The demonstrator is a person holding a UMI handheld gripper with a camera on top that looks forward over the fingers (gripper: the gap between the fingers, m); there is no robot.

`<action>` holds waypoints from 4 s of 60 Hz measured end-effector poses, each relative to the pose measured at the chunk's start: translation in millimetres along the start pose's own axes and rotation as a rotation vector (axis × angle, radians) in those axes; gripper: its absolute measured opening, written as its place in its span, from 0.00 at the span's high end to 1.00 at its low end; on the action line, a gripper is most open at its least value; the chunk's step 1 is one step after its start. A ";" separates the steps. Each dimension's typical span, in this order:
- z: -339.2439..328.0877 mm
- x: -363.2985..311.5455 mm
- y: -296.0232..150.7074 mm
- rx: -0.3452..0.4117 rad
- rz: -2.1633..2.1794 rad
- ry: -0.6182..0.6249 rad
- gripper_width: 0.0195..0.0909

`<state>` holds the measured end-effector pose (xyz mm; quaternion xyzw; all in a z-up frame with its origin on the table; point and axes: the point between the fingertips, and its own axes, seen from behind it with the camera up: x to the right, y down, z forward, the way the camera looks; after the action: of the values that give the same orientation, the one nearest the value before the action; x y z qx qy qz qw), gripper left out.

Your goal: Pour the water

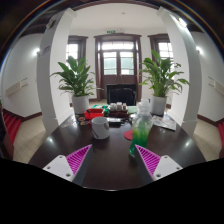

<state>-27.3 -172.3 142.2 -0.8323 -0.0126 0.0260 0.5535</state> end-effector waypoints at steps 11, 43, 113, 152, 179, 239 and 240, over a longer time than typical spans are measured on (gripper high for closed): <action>24.3 64.0 24.0 0.027 0.052 0.075 0.08; 151.3 106.2 -16.1 0.156 0.025 0.026 0.19; 247.8 110.5 -106.6 0.034 -1.551 0.365 0.80; 272.5 51.2 -155.1 0.178 -2.139 0.517 0.79; 255.4 98.0 -140.4 0.138 -0.620 0.080 0.79; 259.0 122.3 -75.0 0.140 0.053 -0.044 0.11; 253.8 124.7 -75.5 0.139 0.056 -0.034 0.10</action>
<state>83.3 96.8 110.2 -0.7914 0.0031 0.0563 0.6087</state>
